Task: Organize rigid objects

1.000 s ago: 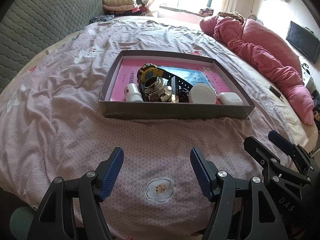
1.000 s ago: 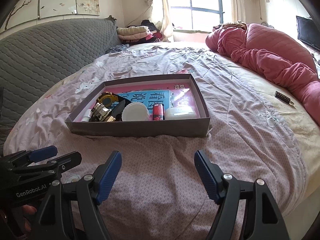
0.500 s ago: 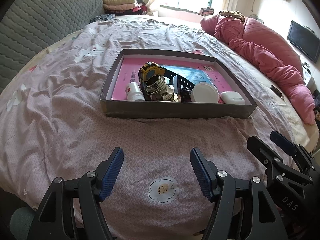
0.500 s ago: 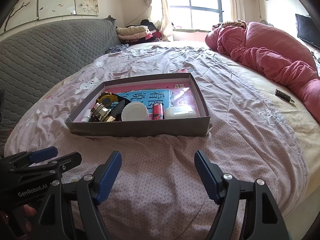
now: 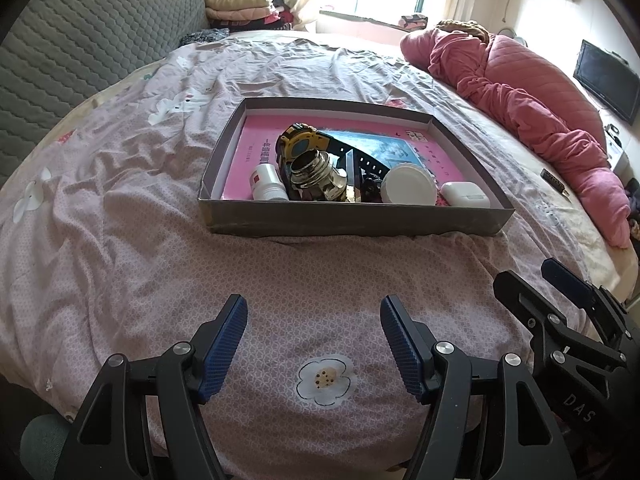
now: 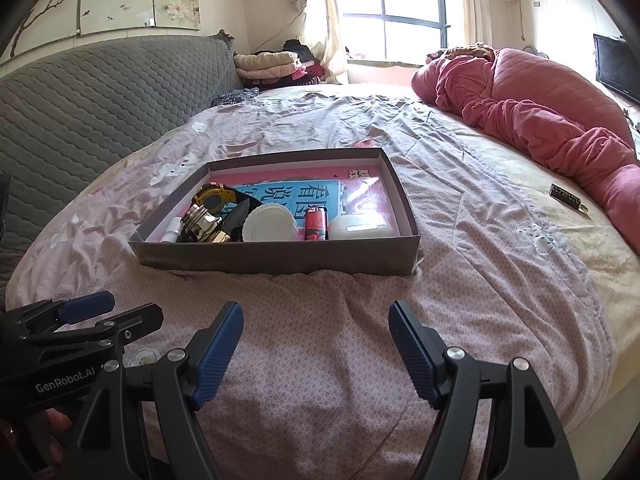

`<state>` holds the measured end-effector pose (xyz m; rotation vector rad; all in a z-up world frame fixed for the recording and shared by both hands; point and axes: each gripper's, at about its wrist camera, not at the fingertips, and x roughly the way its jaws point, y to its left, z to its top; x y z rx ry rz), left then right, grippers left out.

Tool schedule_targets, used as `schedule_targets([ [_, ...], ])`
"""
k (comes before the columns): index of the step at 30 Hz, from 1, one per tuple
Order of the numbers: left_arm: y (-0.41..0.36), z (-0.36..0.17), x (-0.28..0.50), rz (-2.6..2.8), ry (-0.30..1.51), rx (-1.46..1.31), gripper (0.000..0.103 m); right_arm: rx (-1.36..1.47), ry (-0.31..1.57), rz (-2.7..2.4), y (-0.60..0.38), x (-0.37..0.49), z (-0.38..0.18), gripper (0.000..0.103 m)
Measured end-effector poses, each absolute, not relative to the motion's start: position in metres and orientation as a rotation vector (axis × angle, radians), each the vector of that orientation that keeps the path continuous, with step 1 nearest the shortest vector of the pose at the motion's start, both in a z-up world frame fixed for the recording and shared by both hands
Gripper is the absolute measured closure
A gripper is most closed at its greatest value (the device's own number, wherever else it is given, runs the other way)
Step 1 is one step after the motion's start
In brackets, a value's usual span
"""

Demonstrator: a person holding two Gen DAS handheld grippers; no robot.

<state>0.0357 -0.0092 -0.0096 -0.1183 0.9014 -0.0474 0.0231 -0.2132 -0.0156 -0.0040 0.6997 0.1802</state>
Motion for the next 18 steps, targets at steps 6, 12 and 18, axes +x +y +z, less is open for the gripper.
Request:
schedule_targets([
  [6, -0.0095, -0.0100, 0.0350, -0.042, 0.898, -0.117, 0.032, -0.003, 0.699, 0.178, -0.2136, 0.0233, -0.0153, 0.028],
  [12, -0.0096, -0.0096, 0.0338, -0.041, 0.899, -0.113, 0.032, 0.000, 0.697, 0.178, -0.2145, 0.0230, -0.0148, 0.028],
  [18, -0.0099, -0.0099, 0.0321, -0.042, 0.905, -0.112, 0.032, 0.006, 0.696, 0.177, -0.2159, 0.0229, -0.0139, 0.028],
])
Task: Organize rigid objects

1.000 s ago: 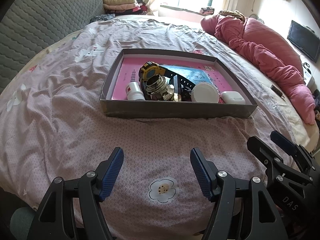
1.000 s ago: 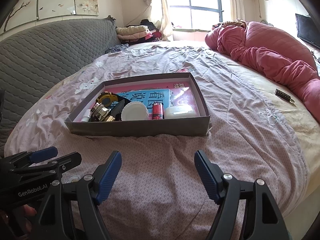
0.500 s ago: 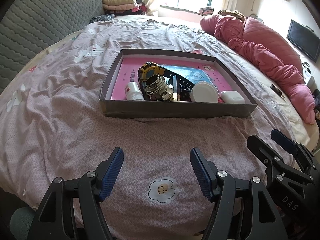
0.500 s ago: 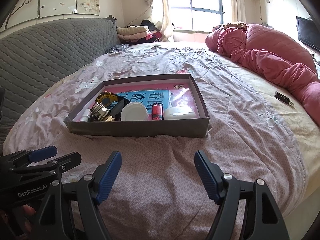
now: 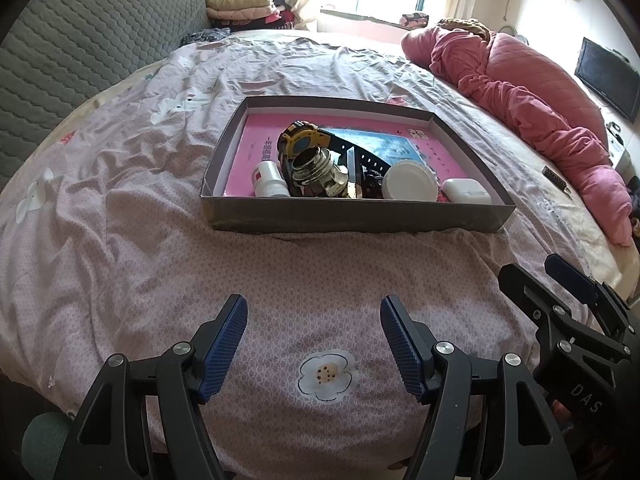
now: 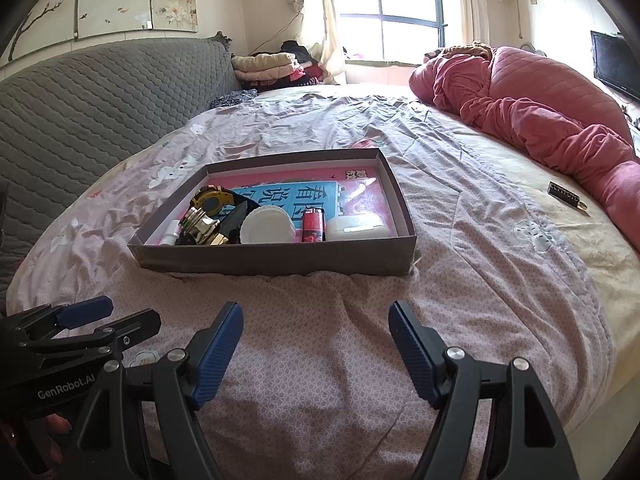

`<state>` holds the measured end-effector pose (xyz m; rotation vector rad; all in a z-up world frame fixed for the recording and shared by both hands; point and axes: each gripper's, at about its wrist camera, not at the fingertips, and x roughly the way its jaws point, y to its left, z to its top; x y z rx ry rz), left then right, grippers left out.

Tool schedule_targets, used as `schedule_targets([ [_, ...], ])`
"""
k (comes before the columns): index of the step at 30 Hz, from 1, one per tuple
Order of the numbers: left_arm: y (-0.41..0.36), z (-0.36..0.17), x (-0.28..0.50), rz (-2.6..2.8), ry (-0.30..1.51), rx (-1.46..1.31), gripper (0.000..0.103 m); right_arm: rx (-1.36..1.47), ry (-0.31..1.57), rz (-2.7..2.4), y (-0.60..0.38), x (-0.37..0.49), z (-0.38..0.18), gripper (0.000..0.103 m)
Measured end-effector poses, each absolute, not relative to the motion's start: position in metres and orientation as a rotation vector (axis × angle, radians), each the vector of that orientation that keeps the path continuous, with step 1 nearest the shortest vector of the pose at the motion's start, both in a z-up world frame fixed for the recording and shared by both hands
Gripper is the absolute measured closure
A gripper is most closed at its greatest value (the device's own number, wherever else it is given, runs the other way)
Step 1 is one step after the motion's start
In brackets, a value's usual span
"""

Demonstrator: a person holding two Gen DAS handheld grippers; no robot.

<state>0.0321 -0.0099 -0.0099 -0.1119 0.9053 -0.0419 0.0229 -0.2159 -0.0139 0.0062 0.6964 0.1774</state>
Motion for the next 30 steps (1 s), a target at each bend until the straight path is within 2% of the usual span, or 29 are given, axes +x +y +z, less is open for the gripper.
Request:
schedule_targets([
  [30, -0.0148, -0.0129, 0.0364, -0.071, 0.897, -0.100, 0.031, 0.025, 0.703, 0.184, -0.2193, 0.0286, -0.0184, 0.028],
])
